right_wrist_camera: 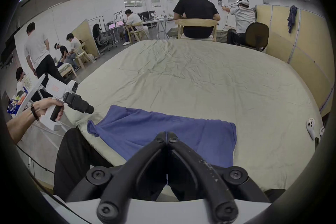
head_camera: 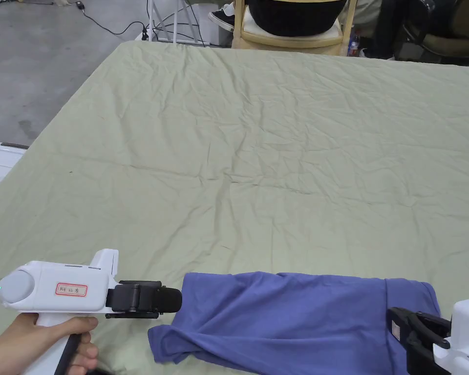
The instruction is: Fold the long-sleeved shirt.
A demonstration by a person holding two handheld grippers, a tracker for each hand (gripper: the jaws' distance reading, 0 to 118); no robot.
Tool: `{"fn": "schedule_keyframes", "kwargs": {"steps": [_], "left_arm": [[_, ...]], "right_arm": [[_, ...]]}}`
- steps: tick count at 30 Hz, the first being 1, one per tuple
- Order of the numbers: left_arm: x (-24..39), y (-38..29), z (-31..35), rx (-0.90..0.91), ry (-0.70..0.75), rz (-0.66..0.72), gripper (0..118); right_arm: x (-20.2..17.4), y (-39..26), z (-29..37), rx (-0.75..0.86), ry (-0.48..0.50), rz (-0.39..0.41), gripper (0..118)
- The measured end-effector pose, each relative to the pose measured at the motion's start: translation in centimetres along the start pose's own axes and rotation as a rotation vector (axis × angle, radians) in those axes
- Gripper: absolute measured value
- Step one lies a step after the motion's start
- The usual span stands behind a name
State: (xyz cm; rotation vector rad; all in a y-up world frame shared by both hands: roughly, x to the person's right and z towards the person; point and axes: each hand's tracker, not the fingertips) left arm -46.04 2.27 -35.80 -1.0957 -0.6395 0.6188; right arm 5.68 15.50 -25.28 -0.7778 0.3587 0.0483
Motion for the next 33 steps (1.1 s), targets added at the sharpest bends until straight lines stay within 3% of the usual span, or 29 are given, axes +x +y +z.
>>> {"fn": "schedule_keyframes", "kwargs": {"steps": [5,11,20,26,28,30,31,33], "left_arm": [[-2.6,0.8,-2.4,-0.06,0.017,-0.006,91],[-3.8,1.2,-3.4,-0.026,-0.108,0.079,90],[0.2,0.3,-7.9,-0.103,-0.188,0.052,90],[0.6,0.9,-10.7,-0.071,-0.246,0.11,88],[0.5,1.4,-10.9,-0.077,-0.244,0.103,77],[1.0,1.6,-11.1,-0.106,-0.201,0.074,26],[1.1,1.6,-11.3,-0.125,-0.157,0.048,12],[1.7,1.3,-11.7,-0.168,-0.012,-0.015,10]], "right_arm": [[0.1,-0.1,-0.1,-0.011,-0.027,-0.002,0],[0.5,-0.3,-0.6,-0.022,-0.035,-0.021,0],[1.5,-0.5,-0.8,-0.034,-0.046,-0.036,0],[2.1,-0.8,-1.1,-0.037,-0.035,-0.065,0],[2.1,-1.0,-1.3,-0.041,-0.029,-0.07,0],[2.1,-1.1,-1.4,-0.041,-0.027,-0.073,0],[2.1,-1.2,-1.5,-0.043,-0.024,-0.076,0],[2.2,-1.3,-1.6,-0.042,-0.021,-0.083,0]]}}
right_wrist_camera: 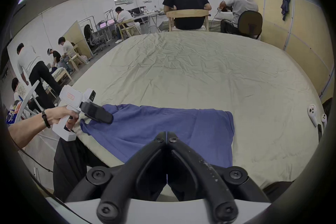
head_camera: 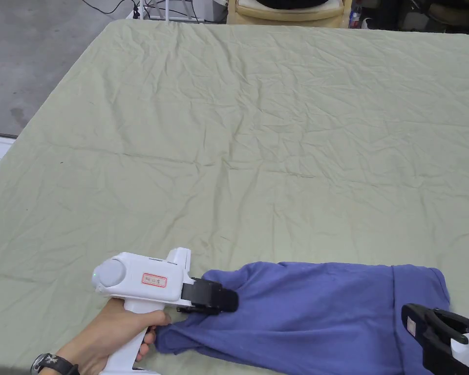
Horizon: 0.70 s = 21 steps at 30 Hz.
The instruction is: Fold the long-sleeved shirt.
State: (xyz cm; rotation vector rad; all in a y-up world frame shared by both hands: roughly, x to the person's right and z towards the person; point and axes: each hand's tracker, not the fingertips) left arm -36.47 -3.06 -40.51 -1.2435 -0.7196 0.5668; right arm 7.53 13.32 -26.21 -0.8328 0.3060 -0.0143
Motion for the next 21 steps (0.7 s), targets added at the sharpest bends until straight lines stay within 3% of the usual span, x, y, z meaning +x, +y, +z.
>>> {"fn": "schedule_keyframes", "kwargs": {"steps": [3,12,21], "left_arm": [[0.3,-0.2,-0.3,0.013,-0.04,-0.011,9],[1.1,0.6,2.3,0.078,0.115,-0.12,9],[-0.3,2.9,6.5,0.085,0.206,-0.103,8]], "right_arm": [[0.2,-0.1,-0.1,0.006,0.002,-0.014,0],[1.2,0.0,0.4,0.031,0.002,-0.042,0],[2.2,-0.1,0.5,0.05,0.001,-0.088,0]]}}
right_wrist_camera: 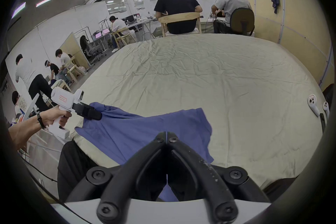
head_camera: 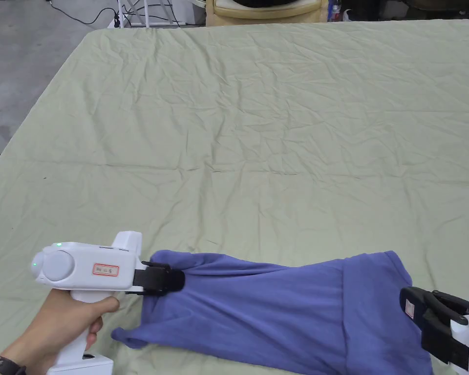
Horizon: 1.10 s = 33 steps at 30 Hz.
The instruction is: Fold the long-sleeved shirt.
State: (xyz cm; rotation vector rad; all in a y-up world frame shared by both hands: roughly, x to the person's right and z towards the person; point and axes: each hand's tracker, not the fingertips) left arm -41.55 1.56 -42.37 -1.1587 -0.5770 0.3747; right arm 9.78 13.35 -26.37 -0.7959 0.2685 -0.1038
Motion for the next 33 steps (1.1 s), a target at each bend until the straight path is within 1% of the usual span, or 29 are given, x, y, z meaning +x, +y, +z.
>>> {"fn": "schedule_keyframes", "kwargs": {"steps": [1,3,5,6,9,10,13,17,19,22,23,28,29,30,33], "left_arm": [[0.0,0.1,0.5,0.017,0.029,0.011,8],[-0.5,0.4,1.5,0.033,0.101,-0.016,8],[-0.6,0.3,2.4,0.026,0.09,0.036,8],[-0.4,0.0,2.8,0.033,0.109,0.036,8],[0.9,-0.5,2.9,-0.029,0.164,0.012,8],[1.5,-0.7,2.9,-0.043,0.162,0.02,8],[3.3,-1.1,3.1,-0.049,0.195,0.116,8],[7.1,-1.0,3.0,-0.102,0.198,0.052,8],[9.4,-0.7,2.8,-0.101,0.167,0.047,8],[12.4,0.2,1.7,-0.107,0.077,0.035,8],[13.3,0.5,1.2,-0.11,0.078,0.024,8],[18.8,2.3,-3.4,-0.158,0.006,-0.023,8],[18.3,2.9,-4.6,-0.166,0.003,-0.031,8],[19.2,3.4,-5.7,-0.186,-0.011,-0.052,8],[21.5,4.7,-8.5,-0.208,-0.069,-0.023,8]], "right_arm": [[0.1,0.0,0.0,0.003,0.004,-0.005,0],[0.1,0.0,0.1,0.005,0.007,-0.006,0],[0.1,0.0,0.0,0.007,0.009,-0.005,0],[0.3,-0.1,-0.1,0.009,0.013,-0.01,0],[0.6,-0.3,-0.4,0.007,0.026,-0.033,0],[0.7,-0.4,-0.5,0.007,0.031,-0.039,0],[0.9,-0.7,-0.5,0.009,0.038,-0.052,0],[1.7,-1.0,-0.1,0.025,0.047,-0.071,0],[2.3,-1.3,0.2,0.039,0.044,-0.09,0],[3.4,-1.7,0.6,0.052,0.04,-0.122,0],[3.7,-1.8,0.7,0.052,0.04,-0.127,0],[5.3,-2.6,1.5,0.058,0.032,-0.149,0],[5.5,-2.7,1.7,0.063,0.029,-0.154,0],[5.9,-2.7,1.9,0.066,0.028,-0.162,0],[6.9,-3.1,2.4,0.077,0.008,-0.193,0]]}}
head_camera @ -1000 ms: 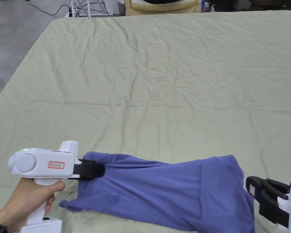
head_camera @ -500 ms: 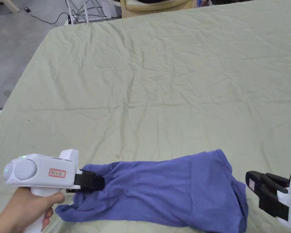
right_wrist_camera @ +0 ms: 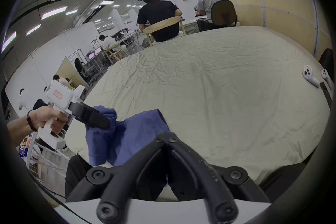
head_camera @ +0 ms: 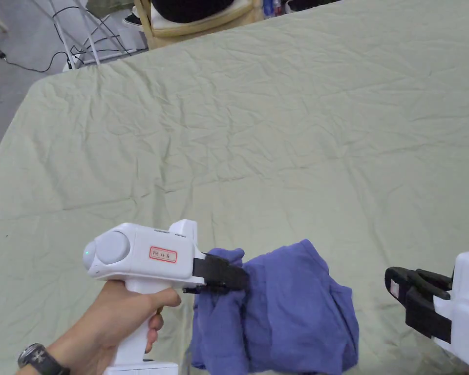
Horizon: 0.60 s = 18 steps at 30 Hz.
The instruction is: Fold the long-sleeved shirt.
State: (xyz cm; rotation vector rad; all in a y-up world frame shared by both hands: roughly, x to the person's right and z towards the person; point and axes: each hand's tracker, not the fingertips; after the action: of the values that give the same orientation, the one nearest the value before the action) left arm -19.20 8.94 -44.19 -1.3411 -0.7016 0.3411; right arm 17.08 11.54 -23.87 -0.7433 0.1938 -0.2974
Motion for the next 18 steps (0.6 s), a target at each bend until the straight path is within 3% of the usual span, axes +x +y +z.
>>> {"fn": "schedule_keyframes", "kwargs": {"steps": [5,10,14,16,18], "left_arm": [[3.0,2.1,-3.4,-0.037,-0.047,-0.007,8],[3.7,2.6,-6.9,-0.121,0.037,-0.063,13],[4.1,2.3,-7.8,-0.102,0.043,-0.05,65],[5.1,2.0,-7.7,-0.086,0.007,-0.024,75],[6.3,2.0,-7.8,-0.081,0.003,-0.018,77]], "right_arm": [[1.8,-0.1,0.8,0.015,-0.032,-0.037,0],[2.7,-0.3,1.0,0.011,-0.044,-0.061,0],[2.8,-0.5,1.0,0.007,-0.048,-0.067,0],[2.9,-0.6,0.9,0.002,-0.05,-0.068,0],[2.8,-0.7,0.8,-0.001,-0.05,-0.073,0]]}}
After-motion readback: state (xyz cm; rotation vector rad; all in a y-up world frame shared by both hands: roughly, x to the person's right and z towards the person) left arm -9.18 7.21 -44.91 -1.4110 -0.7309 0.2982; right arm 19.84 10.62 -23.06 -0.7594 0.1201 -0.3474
